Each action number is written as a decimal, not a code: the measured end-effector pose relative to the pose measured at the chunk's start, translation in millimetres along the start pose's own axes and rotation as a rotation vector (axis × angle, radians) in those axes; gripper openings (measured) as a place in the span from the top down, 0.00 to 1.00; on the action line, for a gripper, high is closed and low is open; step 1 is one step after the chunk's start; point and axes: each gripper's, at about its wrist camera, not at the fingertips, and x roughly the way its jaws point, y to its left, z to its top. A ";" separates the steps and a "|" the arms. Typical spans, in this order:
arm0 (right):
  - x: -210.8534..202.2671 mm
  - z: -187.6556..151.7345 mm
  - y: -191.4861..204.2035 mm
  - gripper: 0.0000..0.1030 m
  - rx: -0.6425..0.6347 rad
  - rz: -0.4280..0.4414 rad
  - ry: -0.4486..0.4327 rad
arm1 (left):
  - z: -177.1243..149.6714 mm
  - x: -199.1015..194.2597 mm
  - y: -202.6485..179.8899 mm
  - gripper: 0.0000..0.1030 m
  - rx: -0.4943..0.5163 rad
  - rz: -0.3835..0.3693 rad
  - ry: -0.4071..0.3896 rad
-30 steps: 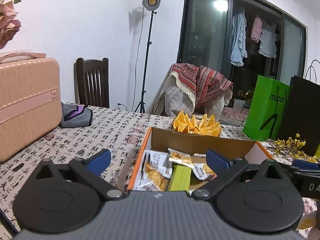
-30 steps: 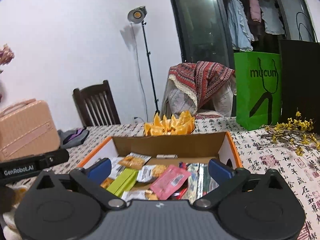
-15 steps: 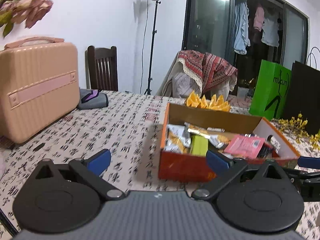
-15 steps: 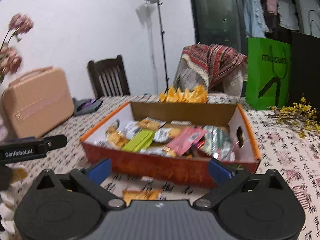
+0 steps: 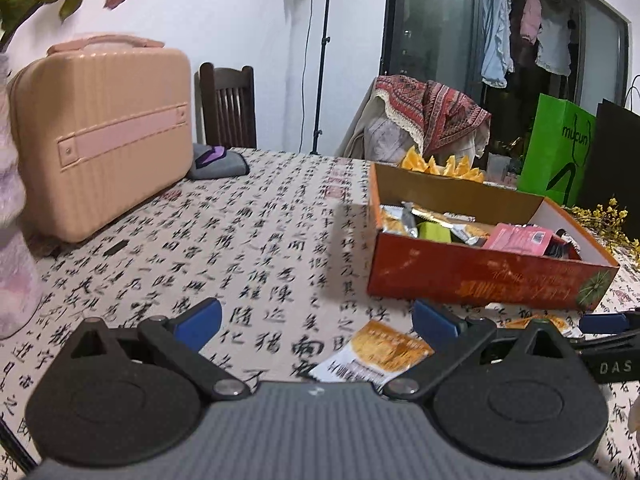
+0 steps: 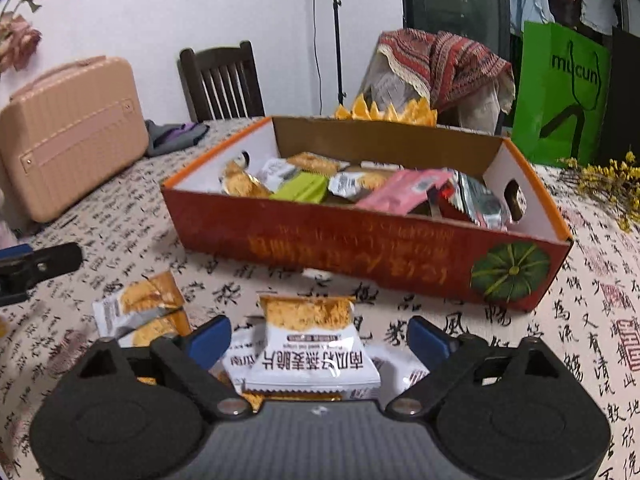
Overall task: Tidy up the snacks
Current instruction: 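Move both grippers back to the pile and grasp a pumpkin-seed crisp packet with the right, then lift the crisp packet with the right gripper while the left grasps another crisp packet, then carry both crisp packets over the orange box and open both grippers inside, then move both grippers back to the pile and grasp a crisp packet with the right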
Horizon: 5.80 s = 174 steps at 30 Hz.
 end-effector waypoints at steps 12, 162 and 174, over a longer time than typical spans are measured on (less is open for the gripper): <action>-3.1 -3.2 -0.8 0.42 0.022 -0.008 -0.021 | -8.5 5.0 8.7 0.00 0.005 -0.014 0.042; -55.6 21.6 -46.2 0.00 0.082 -0.014 -0.304 | 44.4 5.2 -59.6 0.00 -0.026 -0.144 -0.097; -60.0 -23.1 -8.3 0.00 0.015 -0.006 -0.181 | -1.0 -13.1 -19.1 0.00 -0.010 -0.112 -0.006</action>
